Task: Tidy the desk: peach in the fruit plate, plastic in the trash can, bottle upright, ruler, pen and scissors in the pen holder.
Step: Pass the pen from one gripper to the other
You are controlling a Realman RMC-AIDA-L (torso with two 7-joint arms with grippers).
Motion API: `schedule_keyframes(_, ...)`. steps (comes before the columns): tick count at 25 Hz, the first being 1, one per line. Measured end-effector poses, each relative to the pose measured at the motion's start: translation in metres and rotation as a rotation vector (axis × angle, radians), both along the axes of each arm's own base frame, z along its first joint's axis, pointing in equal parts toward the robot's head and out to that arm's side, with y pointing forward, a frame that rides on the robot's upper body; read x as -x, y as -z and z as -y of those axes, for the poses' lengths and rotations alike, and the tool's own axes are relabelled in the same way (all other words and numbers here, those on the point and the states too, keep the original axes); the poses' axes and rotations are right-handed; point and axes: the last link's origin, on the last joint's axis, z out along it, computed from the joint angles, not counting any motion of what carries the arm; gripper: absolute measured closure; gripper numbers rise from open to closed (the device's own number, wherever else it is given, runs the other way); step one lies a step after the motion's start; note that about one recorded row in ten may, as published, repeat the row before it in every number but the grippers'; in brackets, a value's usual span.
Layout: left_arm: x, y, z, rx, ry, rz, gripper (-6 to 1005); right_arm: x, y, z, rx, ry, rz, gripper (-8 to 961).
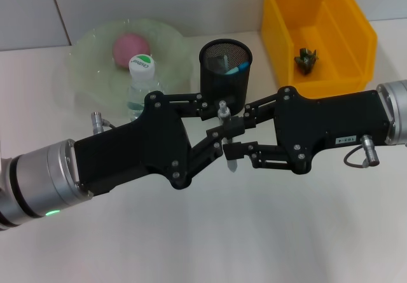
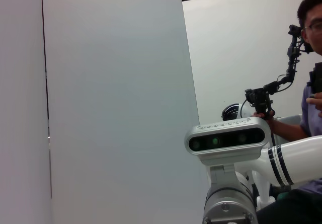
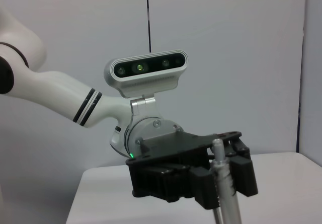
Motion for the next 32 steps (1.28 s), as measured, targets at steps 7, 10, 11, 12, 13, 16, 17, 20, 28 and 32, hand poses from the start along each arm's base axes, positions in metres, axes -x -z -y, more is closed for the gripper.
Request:
schedule_keyframes(7, 0.0, 0.0, 0.0, 0.0, 0.001, 0.001, 777, 0.0, 0.0, 0.0, -0.001, 0.0, 0.0, 647)
schedule_keyframes(10, 0.0, 0.0, 0.0, 0.002, 0.001, 0.001, 776, 0.002, 0.001, 0.0, 0.006, -0.01, 0.006, 662)
schedule_keyframes(11, 0.0, 0.0, 0.0, 0.002, 0.001, 0.001, 776, 0.002, 0.001, 0.0, 0.006, -0.01, 0.006, 667)
schedule_keyframes(12, 0.0, 0.0, 0.0, 0.003, 0.001, 0.001, 776, 0.003, 0.001, 0.001, 0.009, -0.014, 0.012, 671)
schedule_keyframes(13, 0.0, 0.0, 0.0, 0.003, 0.001, 0.001, 776, 0.004, 0.003, 0.001, 0.01, -0.021, 0.027, 676)
schedule_keyframes(16, 0.0, 0.0, 0.0, 0.004, -0.001, 0.001, 776, 0.005, 0.004, 0.001, 0.004, -0.028, 0.039, 691)
schedule_keyframes(17, 0.0, 0.0, 0.0, 0.005, -0.001, 0.001, 776, 0.006, 0.004, 0.001, 0.0, -0.034, 0.046, 696)
schedule_keyframes(20, 0.0, 0.0, 0.0, 0.006, -0.004, 0.003, 775, 0.008, 0.005, 0.002, -0.008, -0.046, 0.062, 711)
schedule_keyframes(28, 0.0, 0.0, 0.0, 0.017, -0.007, 0.002, 775, 0.009, 0.008, 0.002, -0.011, -0.045, 0.054, 760)
schedule_keyframes(32, 0.0, 0.0, 0.001, 0.016, -0.004, 0.004, 774, 0.01, 0.006, 0.003, -0.017, -0.048, 0.032, 798)
